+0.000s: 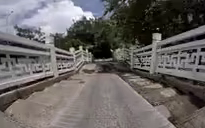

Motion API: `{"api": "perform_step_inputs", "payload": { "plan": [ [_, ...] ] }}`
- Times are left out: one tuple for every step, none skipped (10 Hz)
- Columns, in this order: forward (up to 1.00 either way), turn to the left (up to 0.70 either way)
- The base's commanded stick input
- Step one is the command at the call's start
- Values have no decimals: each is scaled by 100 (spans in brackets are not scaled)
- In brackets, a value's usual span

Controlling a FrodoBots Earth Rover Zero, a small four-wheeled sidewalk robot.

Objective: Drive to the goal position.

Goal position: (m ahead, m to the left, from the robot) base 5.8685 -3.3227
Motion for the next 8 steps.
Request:
{"api": "perform_step_inputs", "payload": {
  "plan": [
    [70, 0],
    [70, 1],
    [70, 14],
    [70, 14],
    [70, 14],
    [70, 12],
    [70, 0],
    [70, 0]
  ]
}}
